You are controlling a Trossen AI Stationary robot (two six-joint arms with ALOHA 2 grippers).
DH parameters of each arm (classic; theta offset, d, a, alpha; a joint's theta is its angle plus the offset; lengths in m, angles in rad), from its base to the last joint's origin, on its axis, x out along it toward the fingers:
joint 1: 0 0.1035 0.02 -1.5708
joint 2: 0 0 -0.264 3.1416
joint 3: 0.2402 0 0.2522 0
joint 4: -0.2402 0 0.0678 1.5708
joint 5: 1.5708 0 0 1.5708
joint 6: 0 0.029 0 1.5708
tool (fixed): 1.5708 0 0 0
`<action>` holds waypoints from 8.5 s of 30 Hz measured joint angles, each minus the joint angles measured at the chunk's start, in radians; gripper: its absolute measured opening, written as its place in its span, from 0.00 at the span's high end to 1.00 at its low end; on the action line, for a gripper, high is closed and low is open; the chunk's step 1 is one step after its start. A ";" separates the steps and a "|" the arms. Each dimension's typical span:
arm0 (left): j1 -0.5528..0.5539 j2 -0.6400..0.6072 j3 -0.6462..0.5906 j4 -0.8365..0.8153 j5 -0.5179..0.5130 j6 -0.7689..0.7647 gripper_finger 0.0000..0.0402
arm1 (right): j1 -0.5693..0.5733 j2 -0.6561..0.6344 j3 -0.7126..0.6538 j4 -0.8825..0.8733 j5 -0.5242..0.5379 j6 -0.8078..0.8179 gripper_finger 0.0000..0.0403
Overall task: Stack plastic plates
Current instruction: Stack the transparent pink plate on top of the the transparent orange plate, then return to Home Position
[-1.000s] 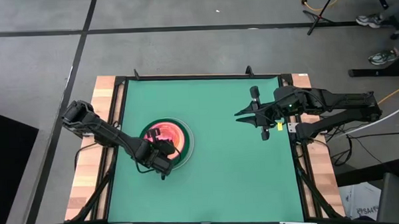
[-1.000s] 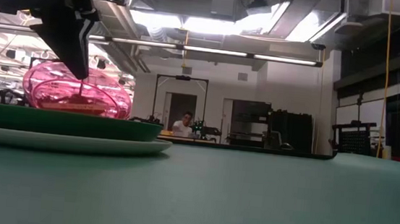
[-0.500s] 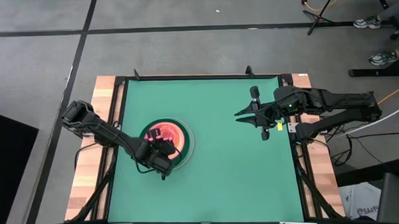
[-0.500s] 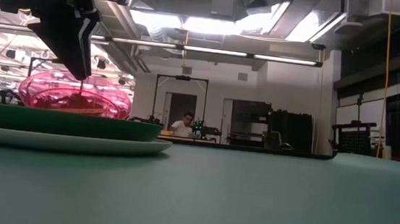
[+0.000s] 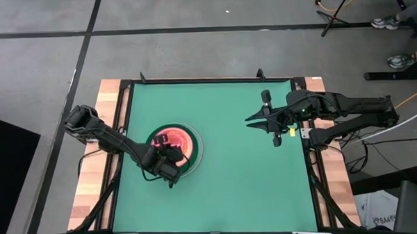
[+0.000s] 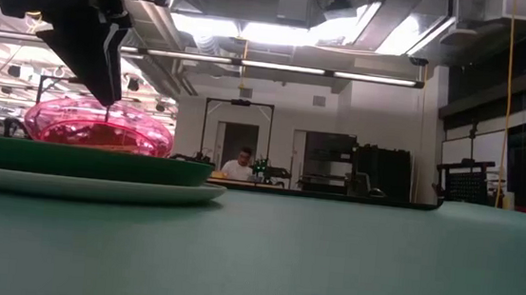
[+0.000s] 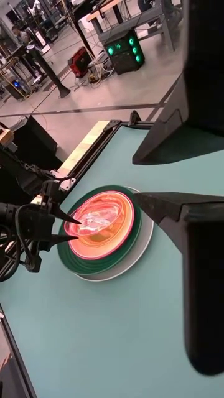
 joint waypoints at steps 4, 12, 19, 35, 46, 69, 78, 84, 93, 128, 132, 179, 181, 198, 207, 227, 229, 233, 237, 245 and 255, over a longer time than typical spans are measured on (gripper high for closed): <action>0.011 0.000 0.000 0.001 -0.003 -0.001 0.65 | 0.000 0.000 0.000 0.000 0.000 0.000 0.81; 0.035 0.000 0.000 0.122 0.002 0.004 0.65 | 0.000 0.000 0.000 -0.001 0.000 0.000 0.81; 0.051 0.000 0.000 0.131 0.010 0.032 0.65 | 0.000 0.000 0.000 -0.001 -0.002 0.000 0.81; 0.079 -0.001 0.000 0.593 0.003 0.212 0.66 | -0.001 0.003 0.000 -0.001 -0.003 0.000 0.81; 0.157 -0.133 0.000 0.835 0.002 0.353 0.87 | -0.001 -0.012 0.000 0.001 -0.002 0.000 0.81; 0.128 -0.728 0.001 0.499 -0.134 0.510 1.00 | -0.001 -0.323 -0.001 -0.001 0.072 0.080 0.81; 0.127 -0.792 0.001 0.310 -0.156 0.504 1.00 | -0.001 -0.455 -0.039 -0.113 0.106 0.089 0.81; 0.126 -0.814 0.000 0.284 -0.150 0.507 1.00 | -0.001 -0.585 -0.201 -0.101 0.102 0.138 0.81; 0.079 -0.820 -0.060 0.371 -0.157 0.562 1.00 | -0.001 -0.818 -0.487 0.033 0.091 0.163 0.81; 0.119 -1.569 -1.037 1.240 -0.127 0.846 1.00 | -0.001 -1.058 -1.089 0.528 0.026 0.263 0.81; 0.163 -1.581 -1.070 1.270 -0.106 0.866 1.00 | -0.001 -1.059 -1.102 0.530 0.084 0.263 0.81; 0.303 -1.580 -1.105 1.097 0.034 0.663 1.00 | -0.001 -1.045 -1.175 0.535 0.114 0.129 0.81; 0.303 -1.580 -1.105 1.097 0.034 0.662 1.00 | -0.001 -1.044 -1.175 0.534 0.107 0.115 0.81; 0.303 -1.580 -1.105 1.096 0.034 0.637 1.00 | -0.001 -1.044 -1.175 0.531 0.102 0.096 0.81; 0.303 -1.580 -1.105 1.096 0.034 0.637 1.00 | -0.001 -1.044 -1.175 0.531 0.102 0.097 0.81; 0.303 -1.580 -1.105 1.096 0.034 0.637 1.00 | -0.001 -1.044 -1.175 0.531 0.102 0.097 0.81; 0.303 -1.580 -1.105 1.096 0.034 0.637 1.00 | -0.001 -1.044 -1.175 0.530 0.102 0.097 0.81; 0.303 -1.580 -1.105 1.096 0.034 0.637 1.00 | -0.001 -1.044 -1.175 0.530 0.103 0.097 0.81; 0.303 -1.580 -1.105 1.096 0.034 0.637 1.00 | -0.001 -1.044 -1.175 0.530 0.103 0.097 0.81; 0.303 -1.580 -1.105 1.096 0.034 0.637 1.00 | -0.001 -1.044 -1.175 0.530 0.103 0.097 0.81; 0.303 -1.580 -1.105 1.096 0.034 0.637 1.00 | -0.001 -1.044 -1.175 0.530 0.103 0.097 0.81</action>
